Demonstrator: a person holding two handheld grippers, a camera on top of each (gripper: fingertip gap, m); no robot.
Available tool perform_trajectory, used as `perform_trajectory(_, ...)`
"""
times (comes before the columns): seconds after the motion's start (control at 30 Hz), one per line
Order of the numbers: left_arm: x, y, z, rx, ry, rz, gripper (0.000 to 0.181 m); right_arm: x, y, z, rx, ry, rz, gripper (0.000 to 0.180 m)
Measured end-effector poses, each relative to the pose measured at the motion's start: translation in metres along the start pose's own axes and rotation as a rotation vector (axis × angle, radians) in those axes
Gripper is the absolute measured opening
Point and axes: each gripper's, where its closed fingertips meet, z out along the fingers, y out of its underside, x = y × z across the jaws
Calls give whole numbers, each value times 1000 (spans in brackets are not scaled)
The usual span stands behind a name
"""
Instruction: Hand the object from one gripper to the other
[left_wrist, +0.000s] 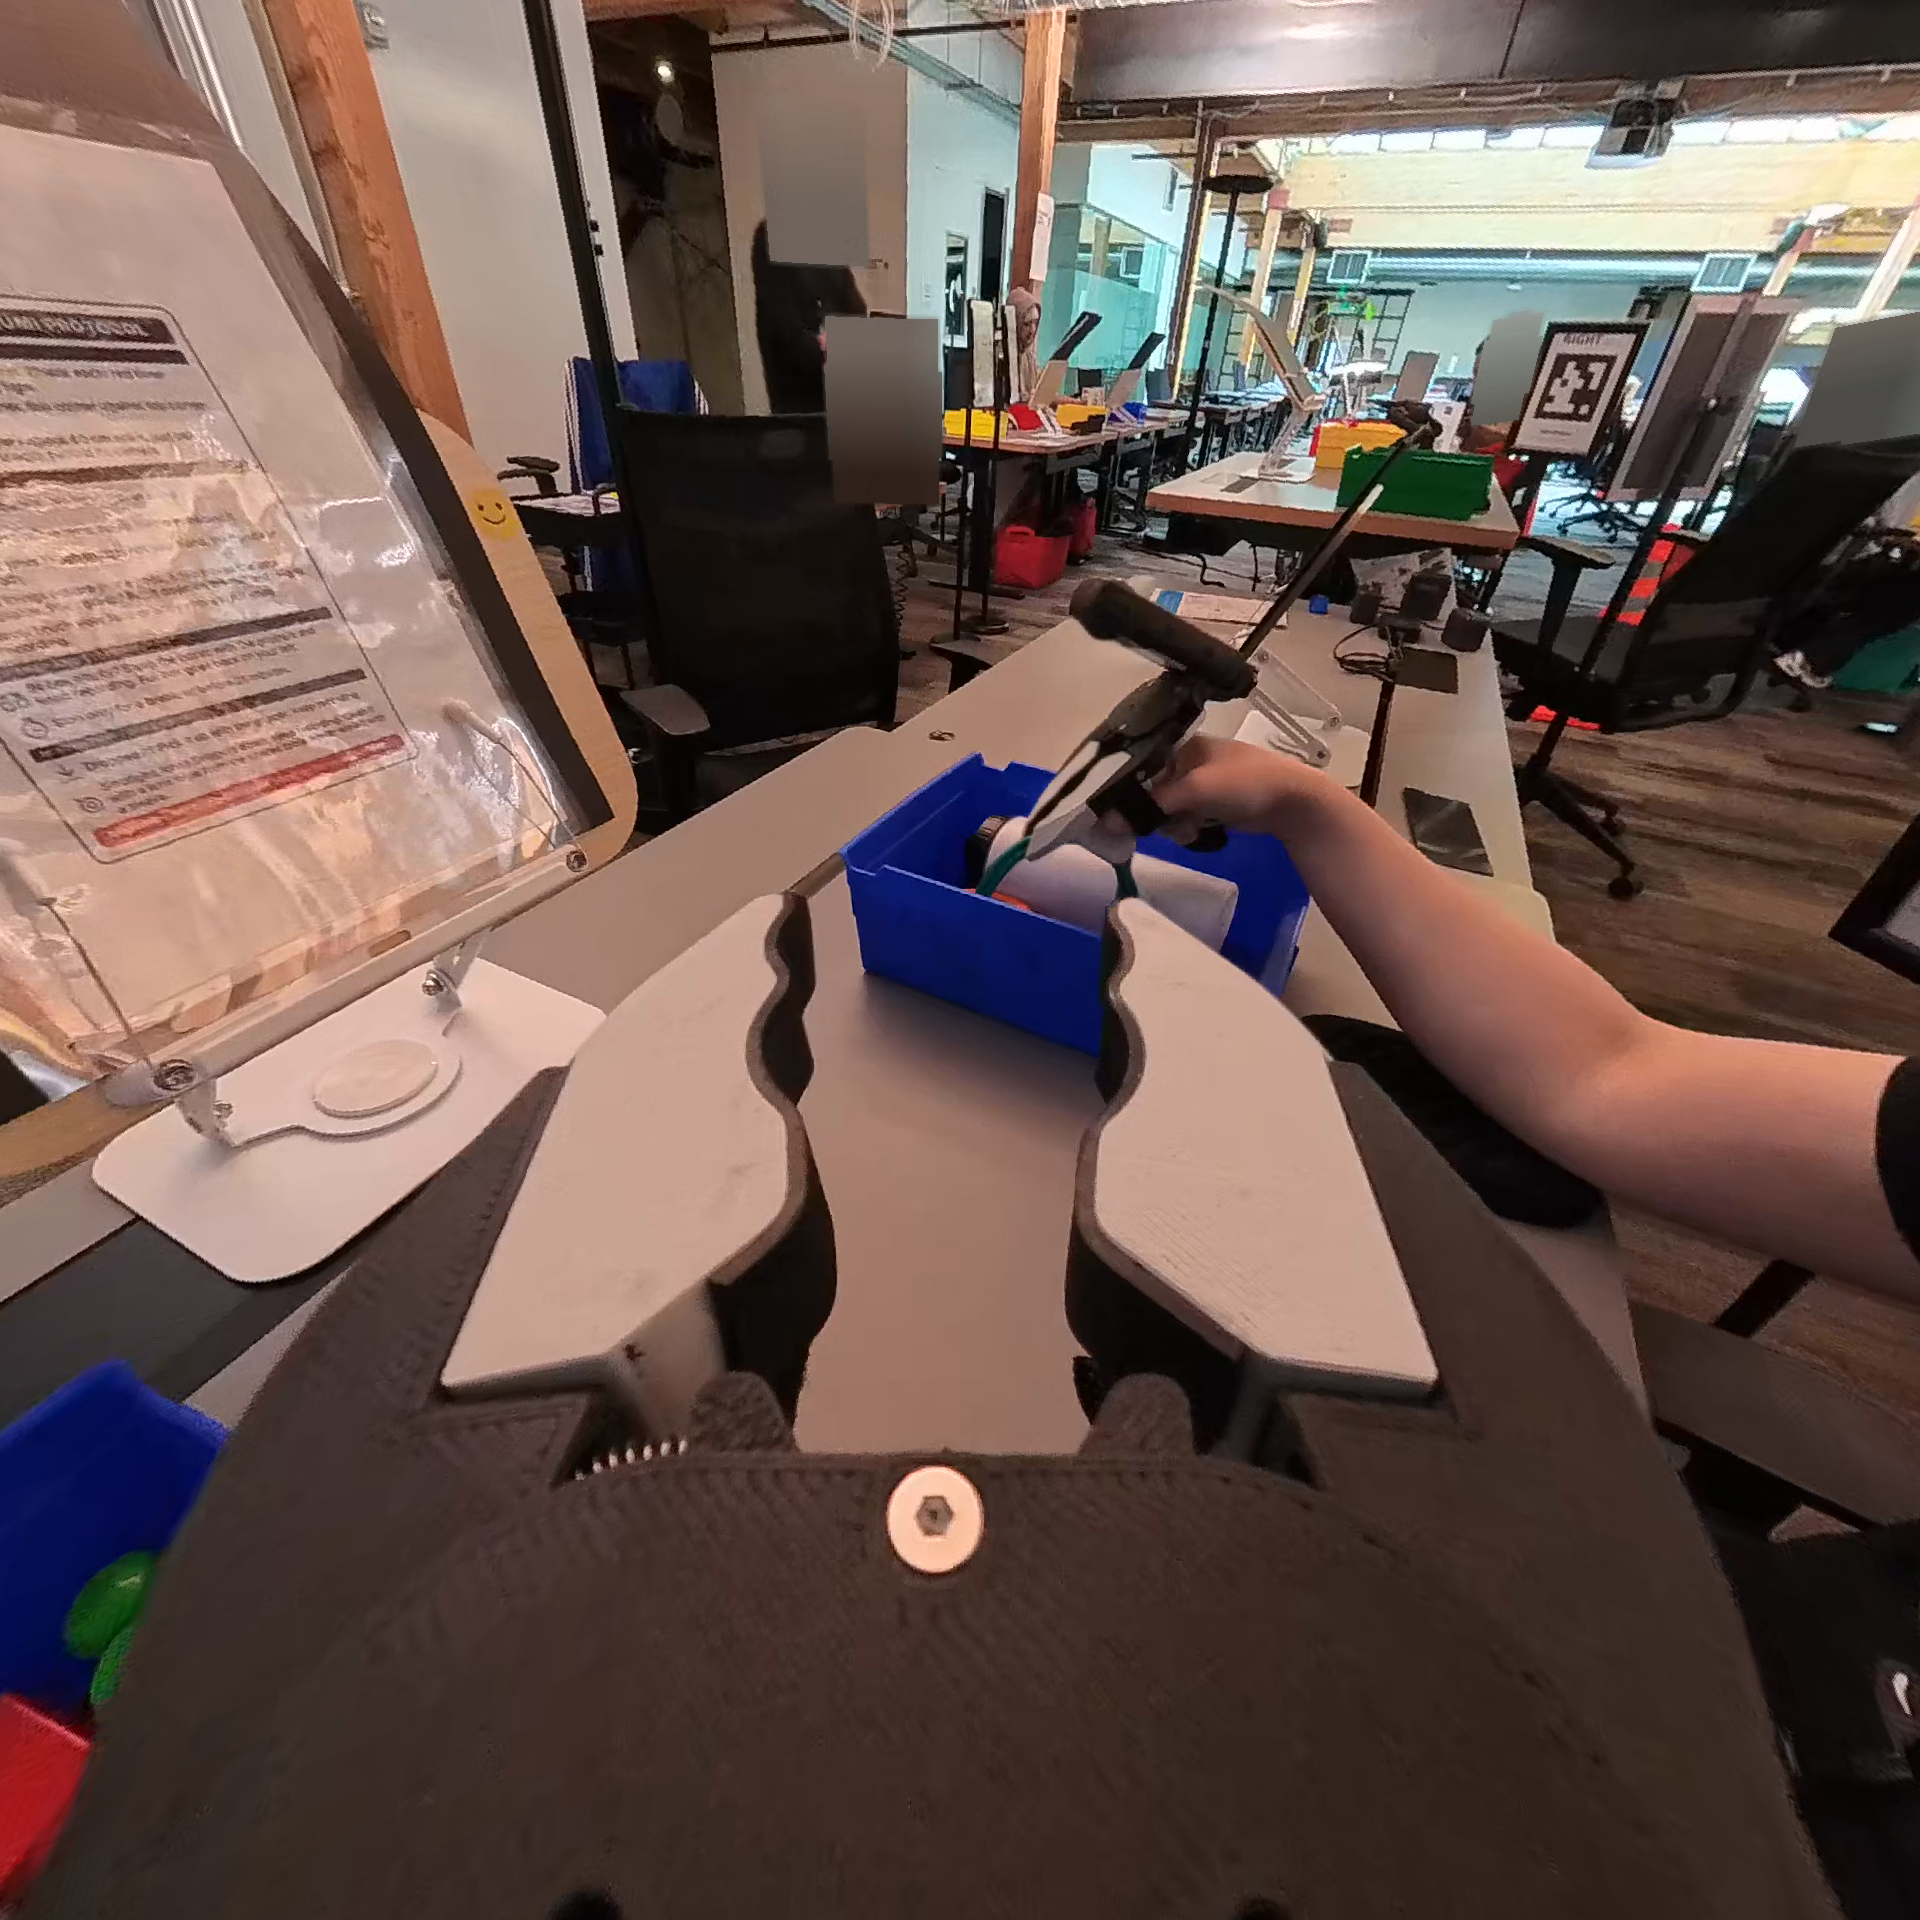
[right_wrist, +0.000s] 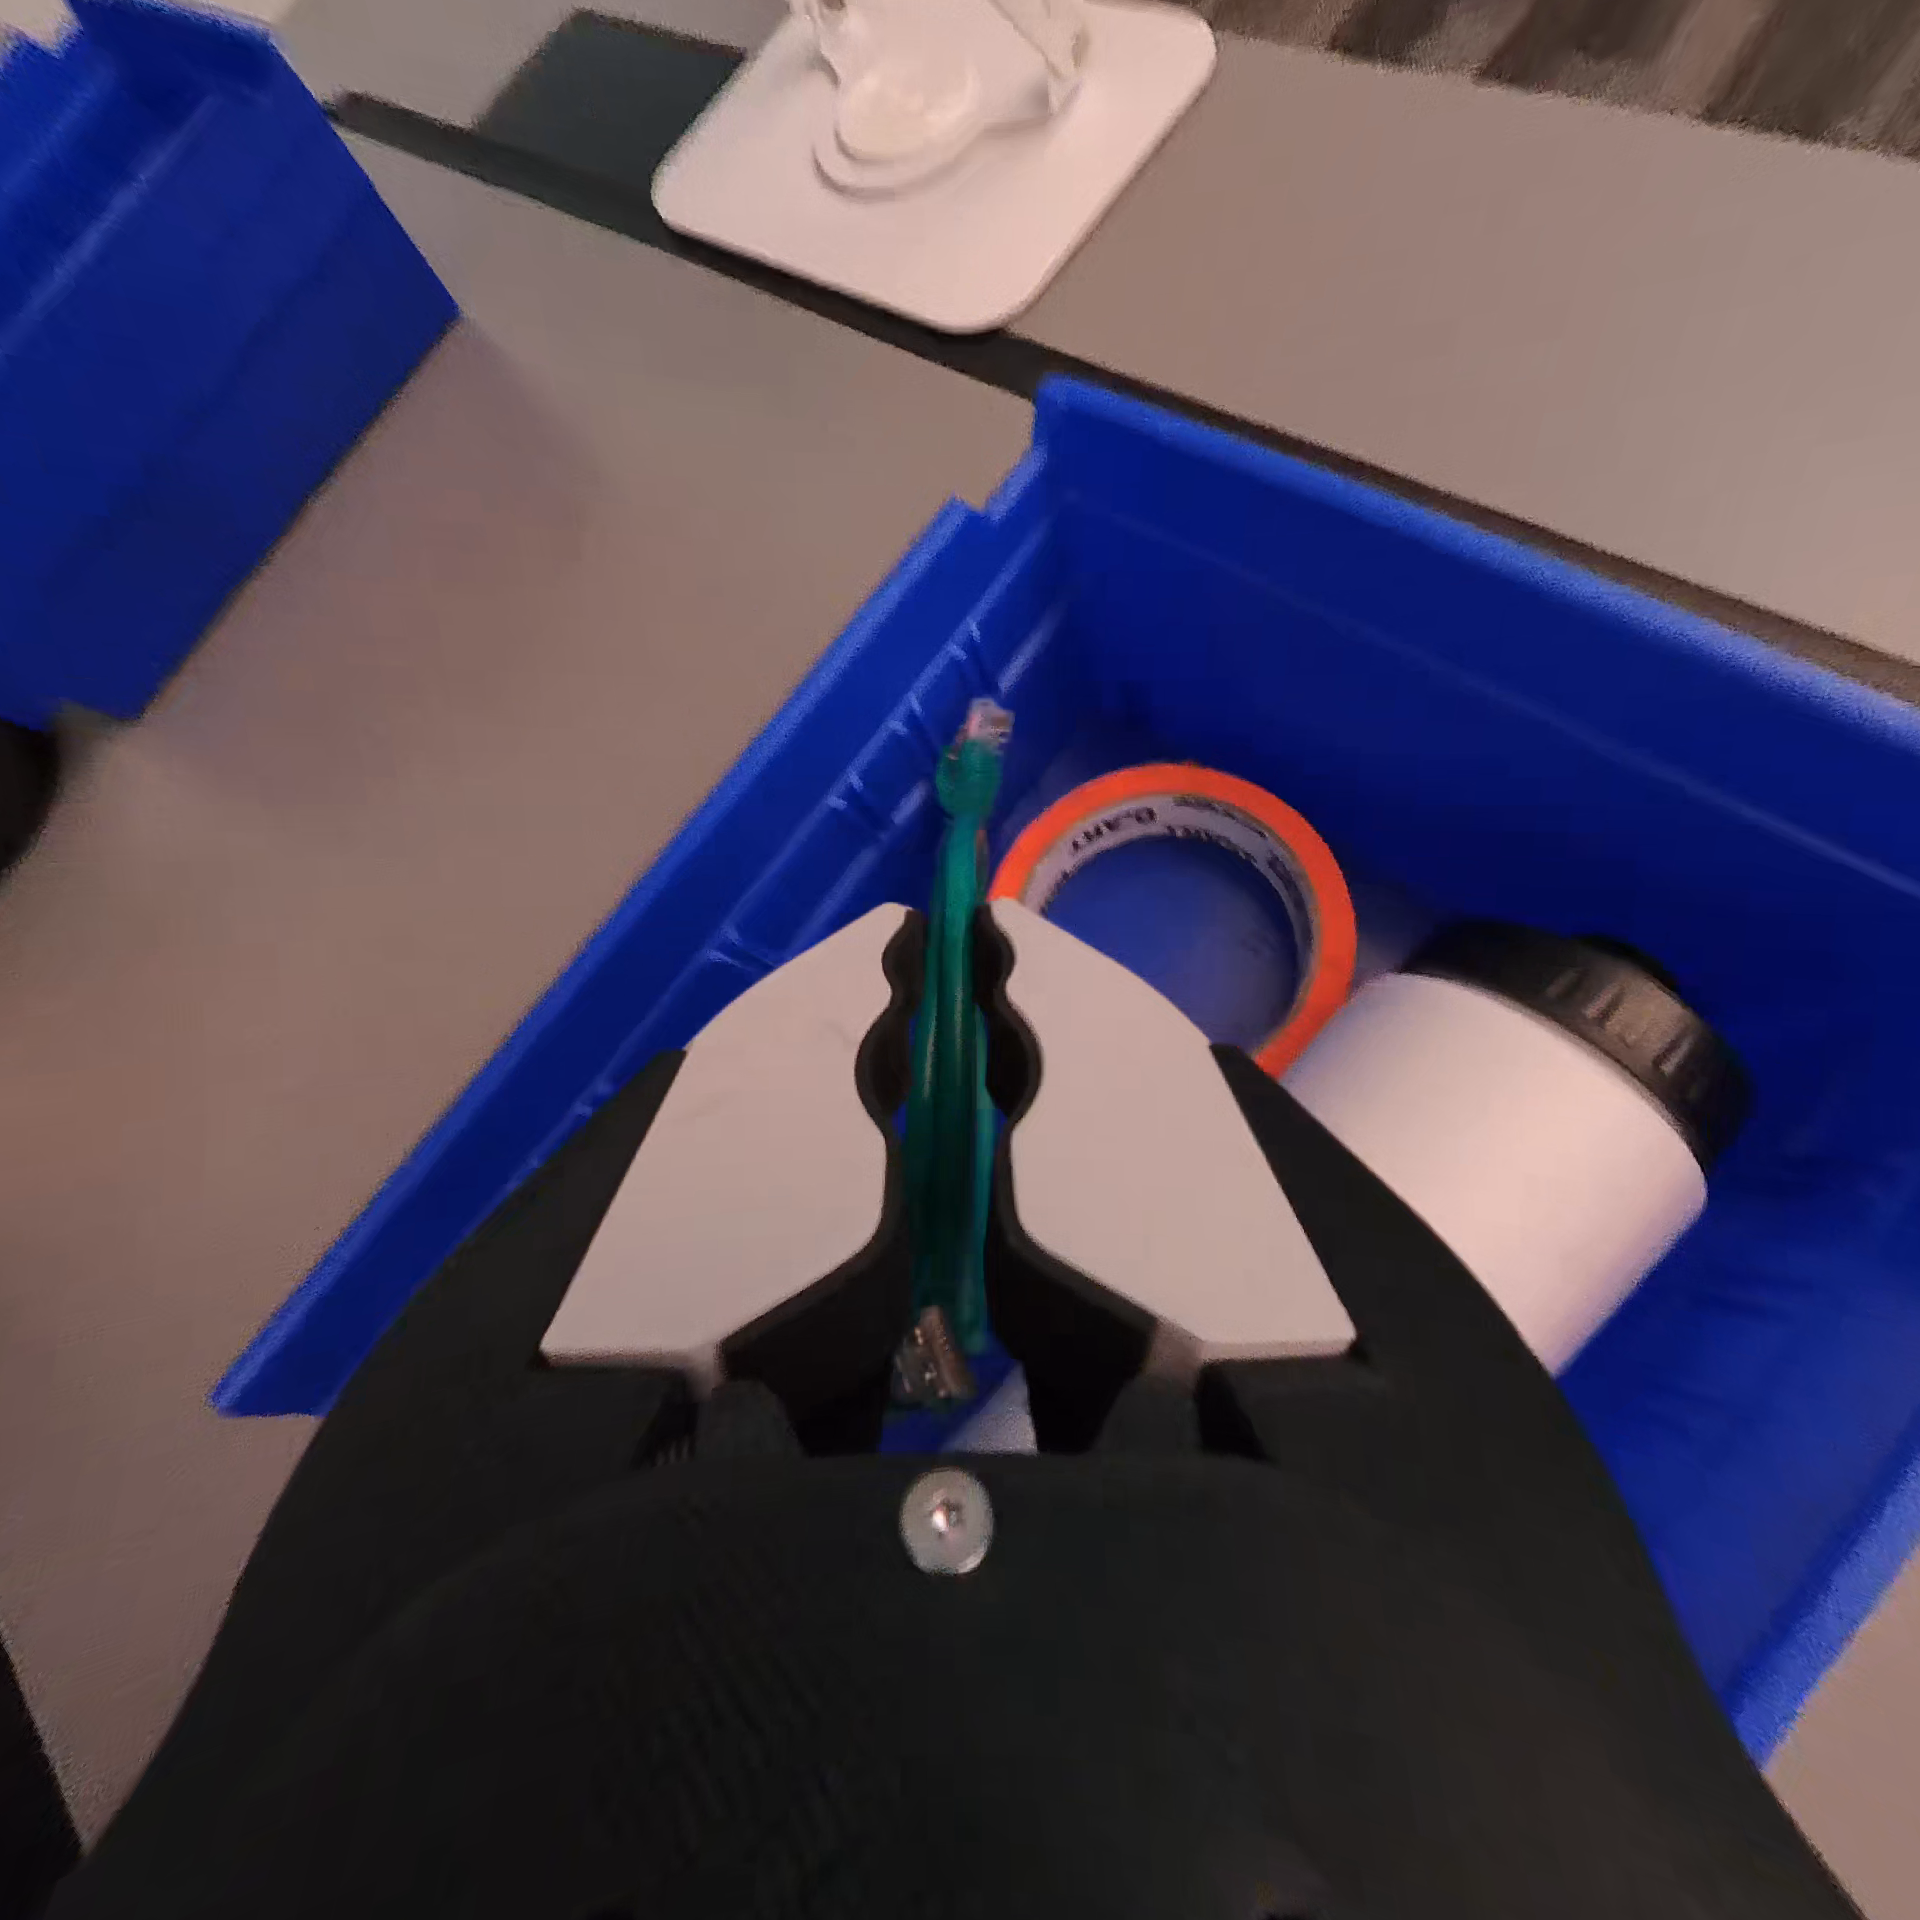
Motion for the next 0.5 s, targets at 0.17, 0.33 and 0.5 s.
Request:
perform_trajectory(0.17,0,0,-3,-13,-7,8,53,27,-22,-10,159,167,-3,15)
perform_trajectory(0.33,-23,10,-13,-92,-132,32,57,75,-4,-17,12,548,-155,33)
perform_trajectory(0.5,-81,43,-53,-305,-413,5,58,68,-28,-35,138,589,-180,44)
